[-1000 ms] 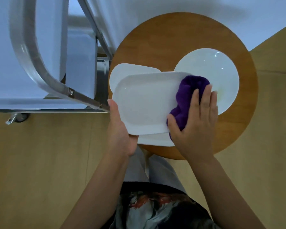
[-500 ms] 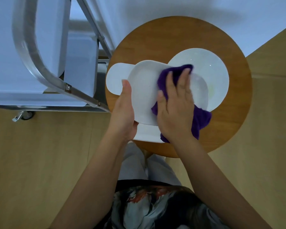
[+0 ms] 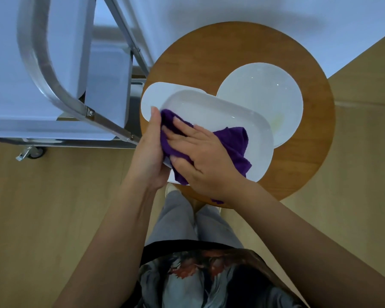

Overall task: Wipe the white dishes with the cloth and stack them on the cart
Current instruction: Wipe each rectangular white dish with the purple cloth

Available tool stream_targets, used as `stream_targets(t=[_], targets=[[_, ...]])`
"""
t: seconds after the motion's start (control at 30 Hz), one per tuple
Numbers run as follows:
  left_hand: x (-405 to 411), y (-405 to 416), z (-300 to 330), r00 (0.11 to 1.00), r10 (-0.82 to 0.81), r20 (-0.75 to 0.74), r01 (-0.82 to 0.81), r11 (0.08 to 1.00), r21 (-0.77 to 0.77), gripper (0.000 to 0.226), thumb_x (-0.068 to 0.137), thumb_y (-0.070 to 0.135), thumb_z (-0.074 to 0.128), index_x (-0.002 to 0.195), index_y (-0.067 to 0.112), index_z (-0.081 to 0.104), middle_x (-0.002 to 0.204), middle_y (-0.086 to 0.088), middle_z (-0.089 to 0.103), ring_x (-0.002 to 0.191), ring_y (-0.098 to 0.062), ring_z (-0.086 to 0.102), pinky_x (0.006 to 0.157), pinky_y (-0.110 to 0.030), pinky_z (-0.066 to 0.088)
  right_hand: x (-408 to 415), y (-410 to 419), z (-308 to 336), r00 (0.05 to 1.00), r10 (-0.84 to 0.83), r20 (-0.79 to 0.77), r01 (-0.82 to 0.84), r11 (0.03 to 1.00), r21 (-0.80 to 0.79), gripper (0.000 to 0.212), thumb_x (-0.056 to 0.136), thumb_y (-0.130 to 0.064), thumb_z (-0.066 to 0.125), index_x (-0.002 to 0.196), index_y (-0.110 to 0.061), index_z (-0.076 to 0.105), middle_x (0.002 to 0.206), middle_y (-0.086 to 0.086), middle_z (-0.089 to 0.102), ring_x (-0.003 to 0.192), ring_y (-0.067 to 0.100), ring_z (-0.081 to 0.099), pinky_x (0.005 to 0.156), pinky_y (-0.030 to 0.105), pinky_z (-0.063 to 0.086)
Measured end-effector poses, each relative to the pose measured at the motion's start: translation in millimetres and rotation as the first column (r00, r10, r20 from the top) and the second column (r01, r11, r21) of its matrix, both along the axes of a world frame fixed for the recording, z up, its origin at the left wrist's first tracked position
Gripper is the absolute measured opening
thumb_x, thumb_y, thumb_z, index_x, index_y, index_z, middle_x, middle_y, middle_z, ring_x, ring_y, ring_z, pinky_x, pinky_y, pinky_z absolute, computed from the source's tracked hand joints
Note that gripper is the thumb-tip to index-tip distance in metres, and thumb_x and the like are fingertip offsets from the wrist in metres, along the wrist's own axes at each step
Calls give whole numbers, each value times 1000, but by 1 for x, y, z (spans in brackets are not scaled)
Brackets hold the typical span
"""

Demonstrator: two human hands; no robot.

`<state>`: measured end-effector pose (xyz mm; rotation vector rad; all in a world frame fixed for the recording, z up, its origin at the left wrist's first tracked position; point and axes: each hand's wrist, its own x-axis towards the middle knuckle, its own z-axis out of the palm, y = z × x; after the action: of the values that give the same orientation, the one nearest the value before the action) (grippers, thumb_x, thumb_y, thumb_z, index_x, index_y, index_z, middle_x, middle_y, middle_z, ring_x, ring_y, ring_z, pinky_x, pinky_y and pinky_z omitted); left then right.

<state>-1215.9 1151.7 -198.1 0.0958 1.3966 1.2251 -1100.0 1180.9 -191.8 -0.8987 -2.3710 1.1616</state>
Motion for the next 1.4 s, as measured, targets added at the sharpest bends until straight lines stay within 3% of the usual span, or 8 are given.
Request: stream_targets(t=[0.5, 0.6, 0.67, 0.77, 0.87, 1.03, 1.13, 1.4], targets=[[-14, -3, -1, 988, -134, -74, 130, 989, -66, 73, 71, 64, 41, 130, 23, 53, 120, -7, 66, 107, -27, 65, 86, -46, 56, 74, -2, -8, 983, -184, 0, 180, 964, -196, 39, 74, -21, 43, 60, 8, 65, 55, 13, 62, 59, 26, 60, 60, 40, 46], [-18, 1, 2, 975, -180, -132, 167, 980, -106, 77, 66, 69, 41, 129, 26, 54, 117, -4, 68, 107, -26, 65, 78, -41, 58, 67, 1, 12, 655, -707, -267, 602, 702, -381, 23, 79, -9, 42, 60, -13, 57, 50, -13, 53, 50, 1, 51, 49, 17, 40], [-14, 5, 6, 956, -266, -122, 258, 963, -78, 79, 67, 76, 35, 128, 30, 54, 115, -2, 69, 106, -23, 66, 74, -35, 58, 46, 5, 23, 561, -749, -351, 591, 660, -464, 16, 85, -20, 42, 84, -27, 57, 72, -21, 59, 68, -5, 55, 63, 10, 41], [-5, 9, 11, 908, -397, -132, 406, 912, 55, 74, 81, 76, 20, 125, 29, 56, 117, -3, 69, 111, -19, 64, 83, -29, 55, 15, 9, 25, 959, -259, -114, 231, 949, -212, 48, 91, -24, 37, 138, -14, 40, 147, 9, 38, 138, 11, 21, 113, 31, 21], [-7, 4, 14, 887, -426, -178, 448, 887, 108, 74, 78, 73, 26, 131, 28, 51, 122, -4, 66, 115, -17, 61, 89, -32, 54, 12, 24, 12, 952, 104, 287, -123, 991, 49, 66, 94, -32, 39, 150, -11, 10, 158, 10, -3, 142, 16, -17, 117, 35, -6], [-15, 0, 23, 784, -548, -291, 579, 815, 24, 66, 77, 63, 42, 107, 9, 65, 103, -12, 71, 99, -25, 66, 84, -31, 54, 12, 66, 15, 891, 208, 403, -347, 885, 310, 74, 75, -66, 57, 132, -20, 46, 123, 5, 54, 116, 23, 46, 113, 36, 9], [-16, -2, 27, 764, -556, -328, 592, 806, 14, 58, 78, 55, 43, 100, 6, 65, 92, -10, 72, 88, -21, 67, 78, -30, 55, 10, 83, 21, 909, 198, 368, -278, 944, 179, 62, 66, -73, 54, 99, -20, 56, 82, -10, 57, 75, 10, 52, 87, 14, 36], [-26, -4, 20, 927, -118, -355, 173, 976, 130, 23, 99, 29, 43, 96, 20, 63, 82, 4, 74, 78, -14, 71, 63, -28, 59, 34, 80, -1, 957, -228, 178, 260, 948, -183, 40, 68, -60, 69, 85, -27, 55, 75, -13, 58, 70, 6, 56, 61, 21, 45]])
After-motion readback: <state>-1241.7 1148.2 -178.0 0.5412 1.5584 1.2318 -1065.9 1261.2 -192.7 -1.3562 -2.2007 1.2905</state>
